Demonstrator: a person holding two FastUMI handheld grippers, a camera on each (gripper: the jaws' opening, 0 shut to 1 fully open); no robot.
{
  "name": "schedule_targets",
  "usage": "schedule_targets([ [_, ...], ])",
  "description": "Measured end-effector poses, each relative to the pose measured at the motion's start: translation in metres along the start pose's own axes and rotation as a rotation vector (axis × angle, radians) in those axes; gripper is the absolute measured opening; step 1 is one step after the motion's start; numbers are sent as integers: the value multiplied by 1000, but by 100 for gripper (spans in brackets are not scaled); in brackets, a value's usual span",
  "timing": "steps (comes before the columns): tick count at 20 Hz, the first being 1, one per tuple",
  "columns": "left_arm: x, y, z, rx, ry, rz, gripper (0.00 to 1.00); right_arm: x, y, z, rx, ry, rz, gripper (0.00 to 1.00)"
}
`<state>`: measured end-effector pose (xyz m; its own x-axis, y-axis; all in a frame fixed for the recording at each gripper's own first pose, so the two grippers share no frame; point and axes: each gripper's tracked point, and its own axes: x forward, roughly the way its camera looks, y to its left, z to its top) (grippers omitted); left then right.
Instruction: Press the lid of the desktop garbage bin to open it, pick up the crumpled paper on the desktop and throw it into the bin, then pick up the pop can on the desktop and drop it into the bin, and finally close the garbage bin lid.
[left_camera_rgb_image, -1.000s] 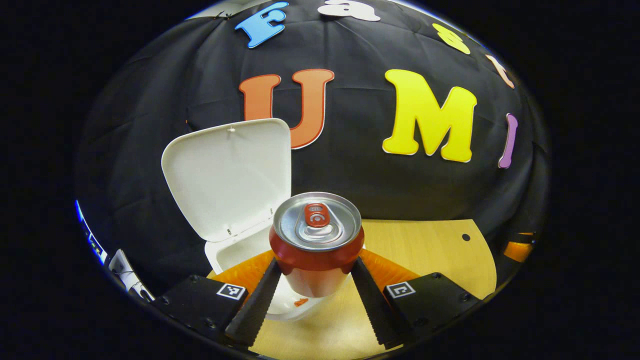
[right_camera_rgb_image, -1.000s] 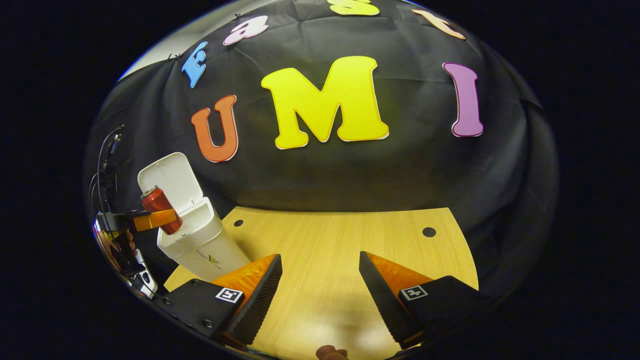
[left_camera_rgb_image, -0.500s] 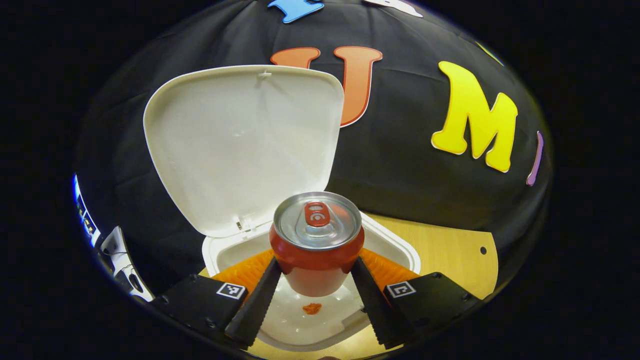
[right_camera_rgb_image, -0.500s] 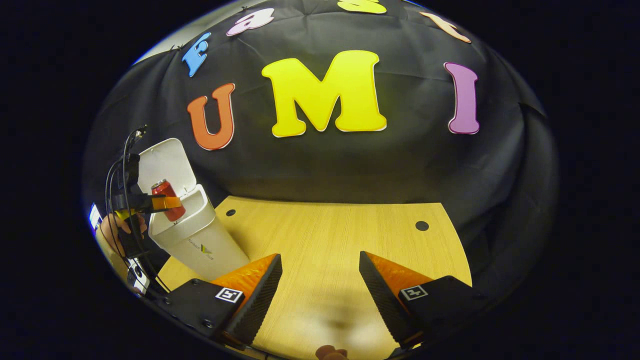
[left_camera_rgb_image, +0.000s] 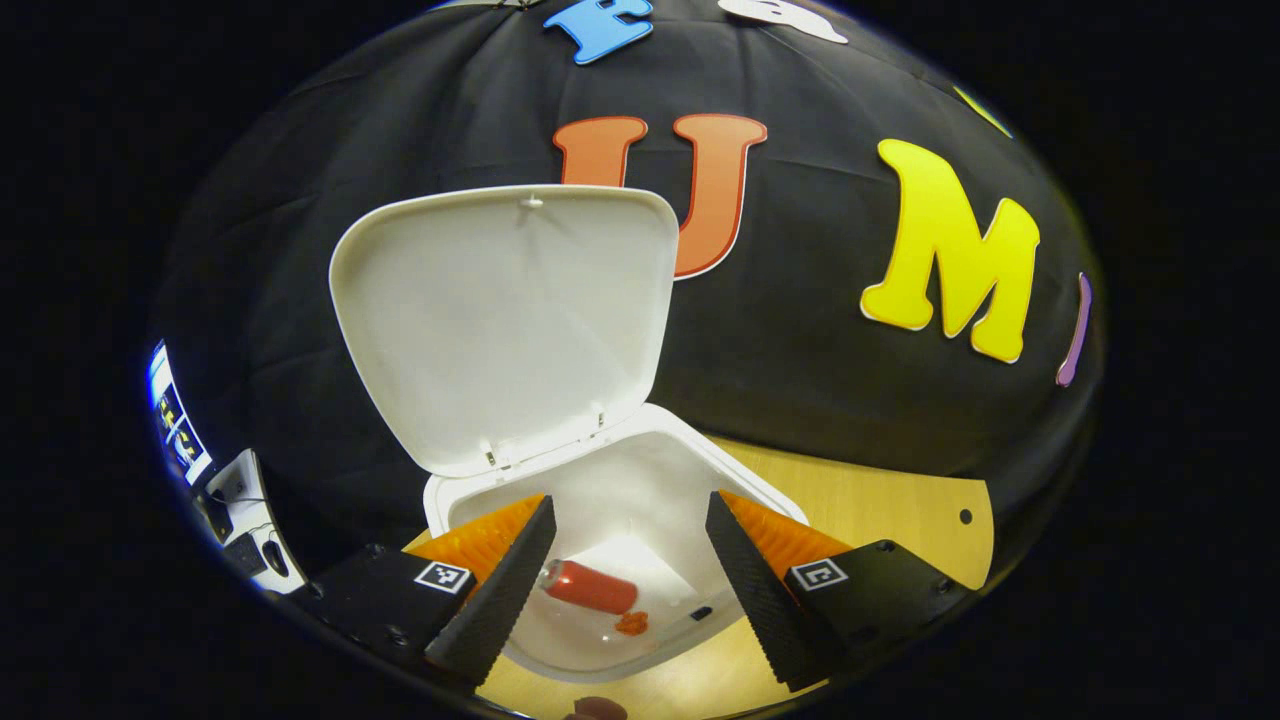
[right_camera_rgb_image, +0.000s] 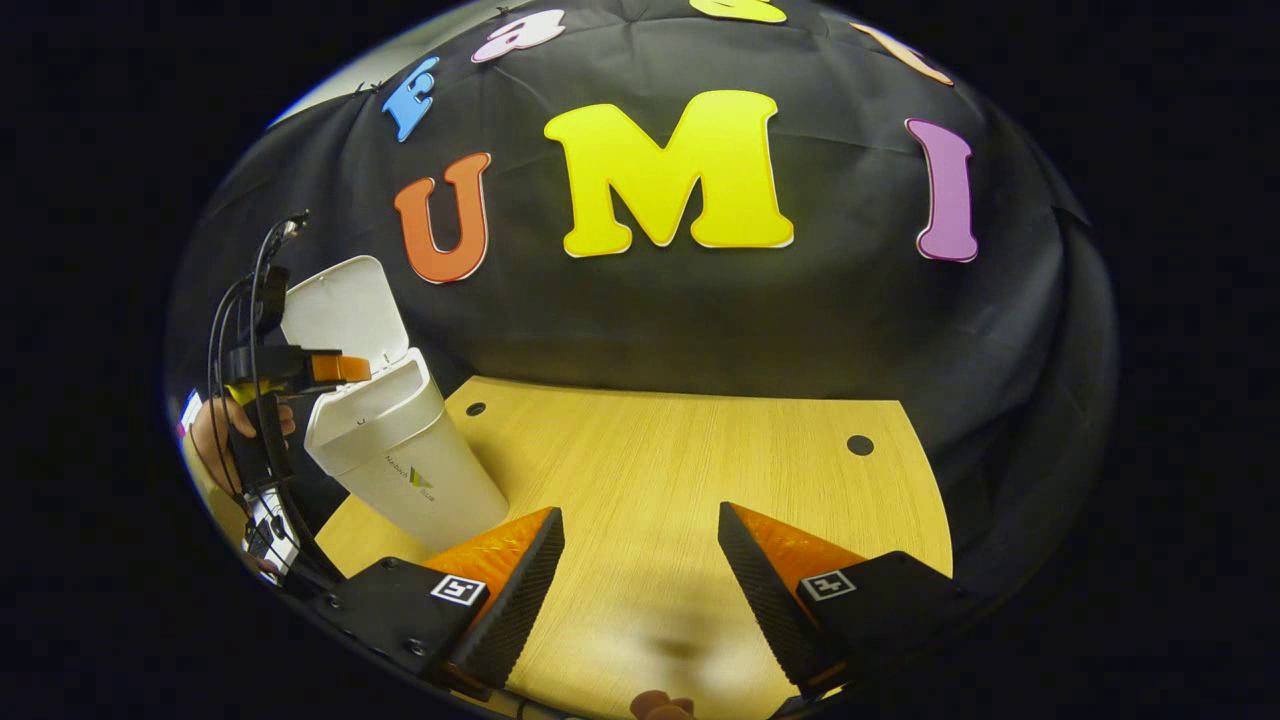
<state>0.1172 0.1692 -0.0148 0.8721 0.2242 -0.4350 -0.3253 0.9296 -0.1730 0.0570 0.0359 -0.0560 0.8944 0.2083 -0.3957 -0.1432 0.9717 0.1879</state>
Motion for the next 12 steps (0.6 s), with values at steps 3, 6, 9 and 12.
schedule_targets([
  [3, -14, 2, 22, 22, -26, 36, 100, 0, -6, -3, 16, 6, 11, 98],
  [6, -25, -2, 41, -21, -19, 38, 99, -1, -9, -9, 27, 7, 30, 98],
  [9, -35, -3, 74, -26, -47, 43, 99, 1, -14, -19, 27, 24, 40, 98],
  [12, -40, -2, 109, -9, -68, 73, 99, 4, -19, -26, 15, 28, 40, 96],
])
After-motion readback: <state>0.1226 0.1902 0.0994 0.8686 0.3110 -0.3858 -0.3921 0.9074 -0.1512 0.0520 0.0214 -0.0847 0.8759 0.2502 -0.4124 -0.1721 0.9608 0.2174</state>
